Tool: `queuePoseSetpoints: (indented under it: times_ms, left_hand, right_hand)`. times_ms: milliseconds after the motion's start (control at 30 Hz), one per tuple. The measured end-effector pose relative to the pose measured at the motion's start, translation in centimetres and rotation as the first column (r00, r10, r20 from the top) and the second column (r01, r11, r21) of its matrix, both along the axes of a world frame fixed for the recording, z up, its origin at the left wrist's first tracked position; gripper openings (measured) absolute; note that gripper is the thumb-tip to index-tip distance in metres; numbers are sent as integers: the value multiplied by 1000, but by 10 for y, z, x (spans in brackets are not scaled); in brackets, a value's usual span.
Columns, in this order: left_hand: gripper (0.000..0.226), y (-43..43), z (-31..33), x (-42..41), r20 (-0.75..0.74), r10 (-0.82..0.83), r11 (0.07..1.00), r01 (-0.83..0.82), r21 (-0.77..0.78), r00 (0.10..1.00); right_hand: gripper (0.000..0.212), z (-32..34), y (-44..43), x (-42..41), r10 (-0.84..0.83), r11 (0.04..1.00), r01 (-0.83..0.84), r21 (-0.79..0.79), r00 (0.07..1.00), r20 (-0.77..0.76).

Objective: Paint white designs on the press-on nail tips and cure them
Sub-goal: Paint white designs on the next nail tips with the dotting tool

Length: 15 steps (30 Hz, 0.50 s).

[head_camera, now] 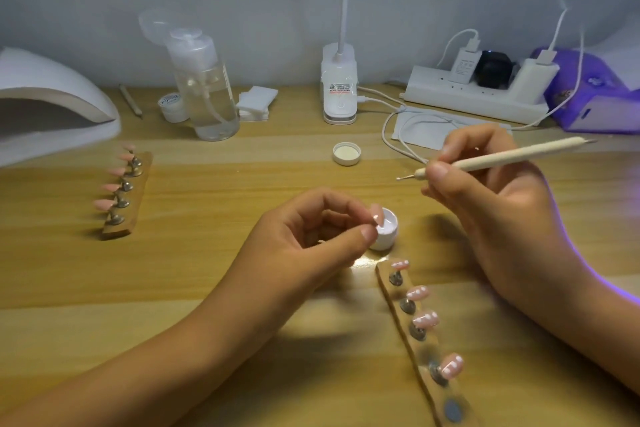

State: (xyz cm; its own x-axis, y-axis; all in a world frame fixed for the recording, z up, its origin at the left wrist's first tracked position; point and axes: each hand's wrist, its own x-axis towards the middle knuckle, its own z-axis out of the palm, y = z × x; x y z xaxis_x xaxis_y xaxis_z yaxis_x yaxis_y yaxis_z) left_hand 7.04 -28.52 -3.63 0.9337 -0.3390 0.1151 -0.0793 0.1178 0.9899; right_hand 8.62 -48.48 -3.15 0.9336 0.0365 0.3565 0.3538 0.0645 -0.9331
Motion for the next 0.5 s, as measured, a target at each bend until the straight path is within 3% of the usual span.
queuePoseSetpoints:
  times_ms: [100,200,400,500]
  left_hand:
    - [10,-1,0,0,-25,-21,1000,21,5,999]
    - [8,-1,1,0,-17,-44,999,44,10,999]
    - [9,-2,2,0,-8,-85,996,85,4,996]
    - [6,-1,1,0,-26,-82,996,83,18,996]
  right_hand:
    - [18,0,2,-3,142,980,-130,148,987,-72]
    - [17,2,6,-5,231,959,-212,188,969,-84]
    - [27,6,12,-9,256,942,-229,247,963,-85]
    - [22,8,13,-11,281,931,-247,268,955,-96]
